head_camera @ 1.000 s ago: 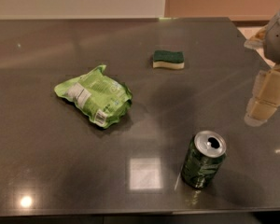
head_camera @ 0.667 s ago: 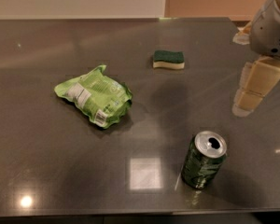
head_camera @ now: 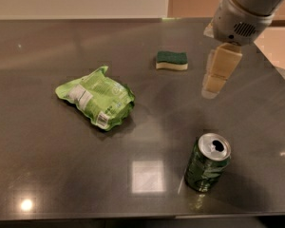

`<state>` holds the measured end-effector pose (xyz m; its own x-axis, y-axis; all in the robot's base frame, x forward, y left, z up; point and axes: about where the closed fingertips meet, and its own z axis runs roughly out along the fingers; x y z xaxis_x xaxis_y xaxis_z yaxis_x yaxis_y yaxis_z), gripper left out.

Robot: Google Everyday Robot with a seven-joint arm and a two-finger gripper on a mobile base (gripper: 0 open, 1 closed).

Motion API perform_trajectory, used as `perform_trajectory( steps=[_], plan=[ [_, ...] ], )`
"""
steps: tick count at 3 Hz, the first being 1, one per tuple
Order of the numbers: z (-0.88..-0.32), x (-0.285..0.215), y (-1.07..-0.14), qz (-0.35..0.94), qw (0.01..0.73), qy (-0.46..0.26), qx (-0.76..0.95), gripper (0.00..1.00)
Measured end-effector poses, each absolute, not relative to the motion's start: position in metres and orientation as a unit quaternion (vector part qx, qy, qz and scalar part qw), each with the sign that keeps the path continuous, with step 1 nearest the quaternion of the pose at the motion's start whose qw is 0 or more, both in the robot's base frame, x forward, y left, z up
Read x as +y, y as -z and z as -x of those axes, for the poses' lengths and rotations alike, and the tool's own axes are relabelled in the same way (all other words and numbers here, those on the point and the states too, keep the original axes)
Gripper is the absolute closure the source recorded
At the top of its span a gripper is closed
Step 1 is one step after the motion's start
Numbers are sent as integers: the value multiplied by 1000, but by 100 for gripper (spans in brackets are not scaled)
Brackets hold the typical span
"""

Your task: Move green rice chip bag near green can

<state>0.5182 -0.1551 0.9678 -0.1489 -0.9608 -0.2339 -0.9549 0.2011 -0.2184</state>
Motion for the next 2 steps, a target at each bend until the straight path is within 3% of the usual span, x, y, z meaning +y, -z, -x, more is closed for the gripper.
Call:
perform_trajectory(
  steps=[2],
  plan=[
    [-548, -87, -937, 645, 164, -19, 747, 0]
  ],
)
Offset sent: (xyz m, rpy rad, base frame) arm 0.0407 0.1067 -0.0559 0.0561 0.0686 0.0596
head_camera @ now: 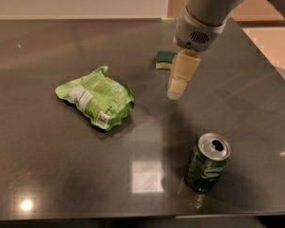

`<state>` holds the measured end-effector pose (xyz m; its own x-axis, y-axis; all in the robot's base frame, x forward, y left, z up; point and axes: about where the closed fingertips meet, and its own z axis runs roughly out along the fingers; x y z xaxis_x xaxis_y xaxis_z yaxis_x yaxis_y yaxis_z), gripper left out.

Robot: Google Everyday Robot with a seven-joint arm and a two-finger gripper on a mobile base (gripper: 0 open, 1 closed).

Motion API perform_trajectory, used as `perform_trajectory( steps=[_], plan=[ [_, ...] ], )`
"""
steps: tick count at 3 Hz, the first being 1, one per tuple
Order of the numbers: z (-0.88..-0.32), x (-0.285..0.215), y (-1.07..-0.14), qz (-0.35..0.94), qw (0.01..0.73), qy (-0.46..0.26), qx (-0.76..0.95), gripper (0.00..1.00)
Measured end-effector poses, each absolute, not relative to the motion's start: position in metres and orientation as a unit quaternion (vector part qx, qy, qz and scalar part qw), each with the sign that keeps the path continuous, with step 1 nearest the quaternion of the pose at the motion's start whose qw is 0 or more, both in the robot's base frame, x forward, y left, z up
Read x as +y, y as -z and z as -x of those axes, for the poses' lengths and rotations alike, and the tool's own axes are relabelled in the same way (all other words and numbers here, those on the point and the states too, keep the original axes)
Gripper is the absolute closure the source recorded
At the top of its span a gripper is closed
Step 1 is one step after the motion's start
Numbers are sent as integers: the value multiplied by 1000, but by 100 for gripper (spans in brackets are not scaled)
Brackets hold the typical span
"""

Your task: Move green rice chip bag near green can

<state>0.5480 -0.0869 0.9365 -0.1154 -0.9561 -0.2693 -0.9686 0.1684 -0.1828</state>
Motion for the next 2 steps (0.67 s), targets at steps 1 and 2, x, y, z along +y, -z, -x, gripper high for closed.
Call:
perform_trajectory(
  steps=[1, 2],
  plan=[
    [-556, -61, -915, 635, 150, -31, 757, 0],
    [-559, -36, -901, 621, 134, -38, 771, 0]
  ],
)
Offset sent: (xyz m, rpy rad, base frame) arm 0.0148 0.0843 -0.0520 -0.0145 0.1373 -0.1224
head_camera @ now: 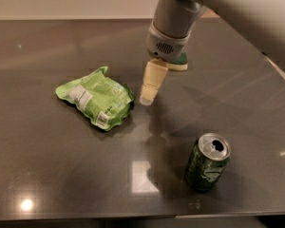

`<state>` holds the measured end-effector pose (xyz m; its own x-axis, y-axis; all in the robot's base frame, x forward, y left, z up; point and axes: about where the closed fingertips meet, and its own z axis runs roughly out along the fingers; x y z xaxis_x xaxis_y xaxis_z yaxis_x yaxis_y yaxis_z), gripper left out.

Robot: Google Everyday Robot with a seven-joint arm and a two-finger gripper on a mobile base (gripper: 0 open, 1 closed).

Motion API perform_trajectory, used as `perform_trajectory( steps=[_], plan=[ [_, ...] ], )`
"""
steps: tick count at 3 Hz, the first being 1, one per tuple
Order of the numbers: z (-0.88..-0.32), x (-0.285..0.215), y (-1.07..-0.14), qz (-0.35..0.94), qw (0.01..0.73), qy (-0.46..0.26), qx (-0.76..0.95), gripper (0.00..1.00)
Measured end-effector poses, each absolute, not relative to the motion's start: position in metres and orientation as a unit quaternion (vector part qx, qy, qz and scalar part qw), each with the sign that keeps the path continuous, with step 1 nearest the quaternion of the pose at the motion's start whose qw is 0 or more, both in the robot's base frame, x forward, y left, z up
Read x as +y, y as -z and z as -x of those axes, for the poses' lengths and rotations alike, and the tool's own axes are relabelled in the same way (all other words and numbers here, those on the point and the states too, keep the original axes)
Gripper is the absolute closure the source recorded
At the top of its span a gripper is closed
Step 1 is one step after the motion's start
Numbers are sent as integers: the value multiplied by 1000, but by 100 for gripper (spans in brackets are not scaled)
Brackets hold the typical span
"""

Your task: Move green rice chip bag near green can

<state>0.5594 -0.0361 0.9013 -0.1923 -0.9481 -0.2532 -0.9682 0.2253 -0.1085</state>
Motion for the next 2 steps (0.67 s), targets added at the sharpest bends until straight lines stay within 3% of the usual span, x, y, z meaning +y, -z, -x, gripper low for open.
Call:
perform_trajectory(
  steps=[2],
  plan=[
    [-559, 18, -891, 597, 109, -58, 793, 0]
  ],
)
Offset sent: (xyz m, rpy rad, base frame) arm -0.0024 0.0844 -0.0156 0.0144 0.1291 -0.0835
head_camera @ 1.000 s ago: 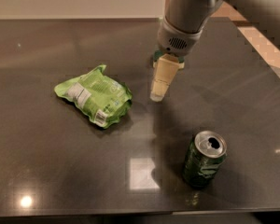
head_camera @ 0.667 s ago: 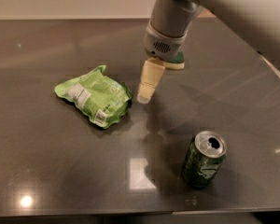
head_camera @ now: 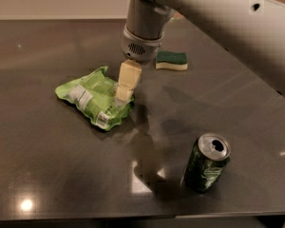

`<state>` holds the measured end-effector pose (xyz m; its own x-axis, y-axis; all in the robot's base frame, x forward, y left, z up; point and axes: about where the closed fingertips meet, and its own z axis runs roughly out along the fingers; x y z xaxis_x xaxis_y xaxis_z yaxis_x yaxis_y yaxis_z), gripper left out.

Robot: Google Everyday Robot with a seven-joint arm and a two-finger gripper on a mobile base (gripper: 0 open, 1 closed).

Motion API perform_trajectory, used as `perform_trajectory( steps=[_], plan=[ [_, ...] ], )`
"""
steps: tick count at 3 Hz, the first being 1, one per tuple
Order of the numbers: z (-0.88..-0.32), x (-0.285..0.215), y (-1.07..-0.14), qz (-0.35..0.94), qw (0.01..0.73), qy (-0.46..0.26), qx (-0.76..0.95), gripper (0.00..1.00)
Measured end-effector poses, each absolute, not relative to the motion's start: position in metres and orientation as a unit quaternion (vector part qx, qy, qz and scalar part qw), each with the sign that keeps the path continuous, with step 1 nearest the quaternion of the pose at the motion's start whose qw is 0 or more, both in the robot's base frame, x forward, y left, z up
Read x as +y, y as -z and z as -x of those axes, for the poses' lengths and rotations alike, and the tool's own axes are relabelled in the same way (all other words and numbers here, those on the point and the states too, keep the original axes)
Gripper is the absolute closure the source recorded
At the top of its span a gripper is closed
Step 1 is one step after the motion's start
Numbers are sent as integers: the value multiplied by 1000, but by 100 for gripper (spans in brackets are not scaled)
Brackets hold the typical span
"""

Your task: Move green rice chip bag near green can

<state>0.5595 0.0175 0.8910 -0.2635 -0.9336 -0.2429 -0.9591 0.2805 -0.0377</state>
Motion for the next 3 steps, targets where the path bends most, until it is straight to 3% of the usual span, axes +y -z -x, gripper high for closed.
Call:
perform_trajectory(
  steps=[2, 3],
  plan=[
    [-554, 55, -874, 586, 86, -82, 801, 0],
    [-549, 66, -871, 583, 85, -95, 802, 25]
  ],
)
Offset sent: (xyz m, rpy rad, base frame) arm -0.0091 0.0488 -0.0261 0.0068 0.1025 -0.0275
